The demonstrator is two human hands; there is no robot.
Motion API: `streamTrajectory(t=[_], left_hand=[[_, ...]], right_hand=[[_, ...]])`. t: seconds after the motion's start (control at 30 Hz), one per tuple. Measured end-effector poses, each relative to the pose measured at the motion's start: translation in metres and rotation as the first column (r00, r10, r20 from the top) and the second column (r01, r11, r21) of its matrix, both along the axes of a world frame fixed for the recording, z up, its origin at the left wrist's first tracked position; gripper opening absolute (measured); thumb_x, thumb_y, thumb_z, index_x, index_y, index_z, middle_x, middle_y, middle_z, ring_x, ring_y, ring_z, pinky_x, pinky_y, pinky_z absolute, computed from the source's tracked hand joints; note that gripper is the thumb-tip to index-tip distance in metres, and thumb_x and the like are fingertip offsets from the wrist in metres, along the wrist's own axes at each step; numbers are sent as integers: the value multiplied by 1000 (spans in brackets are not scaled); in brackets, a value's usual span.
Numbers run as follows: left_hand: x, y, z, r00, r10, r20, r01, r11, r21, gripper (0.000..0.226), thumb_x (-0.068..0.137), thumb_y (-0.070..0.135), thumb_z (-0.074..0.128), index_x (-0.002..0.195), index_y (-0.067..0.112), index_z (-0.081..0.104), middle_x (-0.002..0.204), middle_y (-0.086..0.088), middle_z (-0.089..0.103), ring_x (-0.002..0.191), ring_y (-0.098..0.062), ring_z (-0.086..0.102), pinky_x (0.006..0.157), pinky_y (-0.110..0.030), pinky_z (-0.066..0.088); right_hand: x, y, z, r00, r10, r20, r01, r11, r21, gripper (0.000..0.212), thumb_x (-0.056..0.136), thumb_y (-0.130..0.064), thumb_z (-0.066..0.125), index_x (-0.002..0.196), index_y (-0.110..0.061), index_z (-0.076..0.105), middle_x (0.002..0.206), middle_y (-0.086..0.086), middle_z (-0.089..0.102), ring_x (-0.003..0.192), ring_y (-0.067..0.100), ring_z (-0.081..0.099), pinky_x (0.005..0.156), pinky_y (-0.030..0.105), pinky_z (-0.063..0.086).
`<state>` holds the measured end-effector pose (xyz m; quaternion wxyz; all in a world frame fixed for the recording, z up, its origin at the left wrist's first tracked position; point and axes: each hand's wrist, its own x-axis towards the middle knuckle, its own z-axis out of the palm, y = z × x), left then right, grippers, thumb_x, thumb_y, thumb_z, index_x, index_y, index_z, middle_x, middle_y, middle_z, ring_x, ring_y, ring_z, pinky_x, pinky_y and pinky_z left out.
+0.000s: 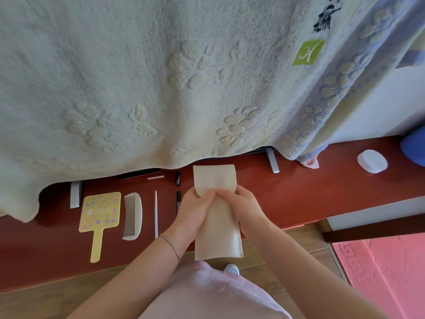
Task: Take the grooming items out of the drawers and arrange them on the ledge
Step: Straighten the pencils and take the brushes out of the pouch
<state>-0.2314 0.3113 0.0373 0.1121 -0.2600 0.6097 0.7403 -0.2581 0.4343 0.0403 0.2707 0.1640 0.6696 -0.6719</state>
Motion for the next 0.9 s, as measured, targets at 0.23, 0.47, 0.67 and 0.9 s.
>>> streamTrajectory(t=[0.23,0.47,0.67,0.9], left_hand=[[-5,8,-9,997,-33,68,30,999,37,23,87,23,61,110,19,60,99,-7,70,87,-25,69,77,-42,57],[-16,31,-21,972,-218,86,219,976,-8,34,90,32,54,121,19,55,112,0,66,100,-14,64,83,-28,51],[-22,52,-27,948,-305,87,310,950,-47,36,91,20,49,126,30,50,120,14,57,113,-6,52,102,-33,40],[-32,62,-29,936,-324,135,336,938,-80,35,96,24,41,130,28,51,122,12,56,110,-4,51,89,-22,39]], right_hand=[[-1,7,-6,999,44,20,-46,989,140,25,81,-35,64,104,-24,60,100,2,69,90,21,68,83,46,55],[-20,50,-15,997,-69,-30,75,955,286,11,86,-26,61,92,-18,65,92,6,70,85,25,67,79,43,56],[-52,71,-34,993,-107,-40,114,935,335,19,87,-20,54,104,-16,63,98,6,68,90,27,65,80,43,54],[-75,64,-51,994,-62,-91,97,888,450,34,85,-22,57,119,-17,55,109,1,63,95,20,61,82,36,52]])
